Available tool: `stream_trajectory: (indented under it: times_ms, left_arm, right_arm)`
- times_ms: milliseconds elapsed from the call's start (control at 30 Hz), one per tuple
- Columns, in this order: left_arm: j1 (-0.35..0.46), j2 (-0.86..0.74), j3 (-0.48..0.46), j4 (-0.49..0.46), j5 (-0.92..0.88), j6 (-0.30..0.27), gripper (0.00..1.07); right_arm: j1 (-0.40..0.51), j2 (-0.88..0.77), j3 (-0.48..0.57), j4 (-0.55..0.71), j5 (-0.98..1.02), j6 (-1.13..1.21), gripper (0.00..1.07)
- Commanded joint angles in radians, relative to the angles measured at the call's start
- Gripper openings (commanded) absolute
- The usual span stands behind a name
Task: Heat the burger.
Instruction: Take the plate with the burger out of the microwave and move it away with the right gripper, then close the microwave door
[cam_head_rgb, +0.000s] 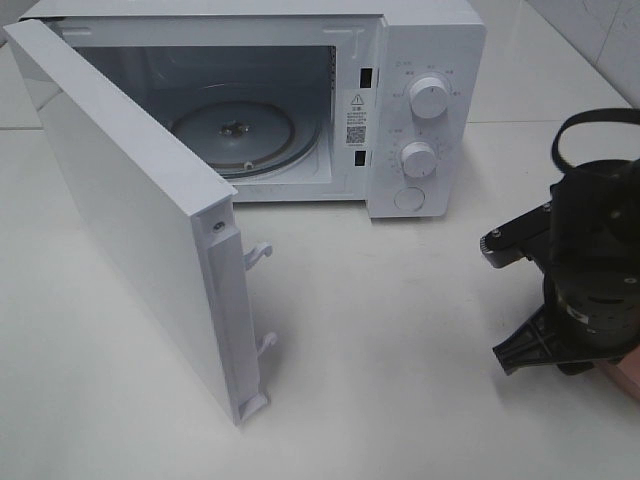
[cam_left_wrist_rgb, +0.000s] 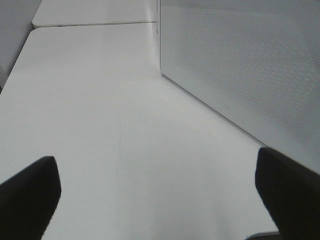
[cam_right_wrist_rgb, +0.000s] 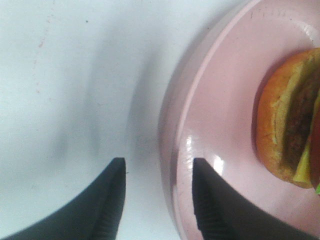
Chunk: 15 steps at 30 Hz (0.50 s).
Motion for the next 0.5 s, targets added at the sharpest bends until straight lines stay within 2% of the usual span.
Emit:
stream_trajectory:
  times_ms: [33, 67, 133, 300, 367, 467, 500]
  left_arm:
    - [0.005, -0.007, 0.004, -0.007, -0.007, -0.001, 0.98]
    - [0.005, -0.007, 0.004, -0.007, -0.007, -0.001, 0.98]
    - [0.005, -0.007, 0.004, -0.007, -0.007, -0.001, 0.98]
    - [0.005, -0.007, 0.004, -0.007, -0.007, -0.001, 0.98]
    - [0.005, -0.007, 0.004, -0.007, -0.007, -0.001, 0.98]
    - [0.005, -0.007, 0.004, -0.007, -0.007, -0.001, 0.98]
    - [0.005, -0.007, 0.004, -0.007, -0.007, -0.001, 0.98]
  right_arm:
    - [-0.005, -0.070, 0.000, 0.072, 0.001, -0.107, 0.45]
    - [-0.005, -0.070, 0.000, 0.072, 0.001, -0.107, 0.45]
    - [-0.005, -0.147, 0.000, 0.153, 0.001, -0.214, 0.45]
    - [-0.005, -0.204, 0.000, 0.209, 0.001, -0.301, 0.45]
    - [-0.005, -0.280, 0.000, 0.290, 0.001, -0.404, 0.47]
    - [-0.005, -0.302, 0.000, 0.313, 0.001, -0.433, 0.48]
    - [-0.005, -0.348, 0.000, 0.357, 0.001, -0.490, 0.50]
